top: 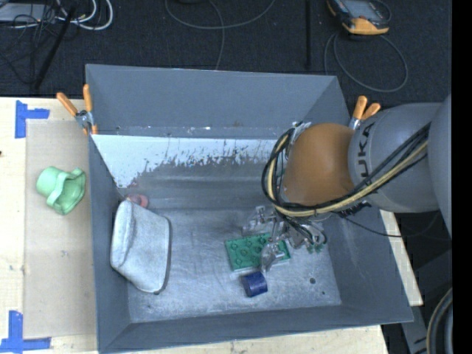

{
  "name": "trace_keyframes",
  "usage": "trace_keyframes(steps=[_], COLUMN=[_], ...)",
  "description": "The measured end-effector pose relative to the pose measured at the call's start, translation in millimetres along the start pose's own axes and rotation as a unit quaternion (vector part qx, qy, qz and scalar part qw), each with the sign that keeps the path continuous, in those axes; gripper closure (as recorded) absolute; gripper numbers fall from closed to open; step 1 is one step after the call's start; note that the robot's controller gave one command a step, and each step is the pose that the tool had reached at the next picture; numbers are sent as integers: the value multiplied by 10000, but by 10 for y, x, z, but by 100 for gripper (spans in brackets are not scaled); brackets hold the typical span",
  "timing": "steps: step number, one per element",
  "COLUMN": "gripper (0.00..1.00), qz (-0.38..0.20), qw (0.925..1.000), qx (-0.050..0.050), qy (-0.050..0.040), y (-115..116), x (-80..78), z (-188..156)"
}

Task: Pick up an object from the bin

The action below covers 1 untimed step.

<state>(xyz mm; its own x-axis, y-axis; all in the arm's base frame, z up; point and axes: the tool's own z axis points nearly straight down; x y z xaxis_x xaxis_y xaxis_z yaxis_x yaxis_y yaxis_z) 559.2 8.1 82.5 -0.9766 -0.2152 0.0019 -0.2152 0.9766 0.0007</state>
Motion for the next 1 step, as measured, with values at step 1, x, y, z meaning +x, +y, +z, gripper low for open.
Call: trace_keyframes(steps=[1], gripper=[100], qz=[-297], qw=[9995], qx=[12], qy=[-47], y=[25], x=[238], z=[-1594])
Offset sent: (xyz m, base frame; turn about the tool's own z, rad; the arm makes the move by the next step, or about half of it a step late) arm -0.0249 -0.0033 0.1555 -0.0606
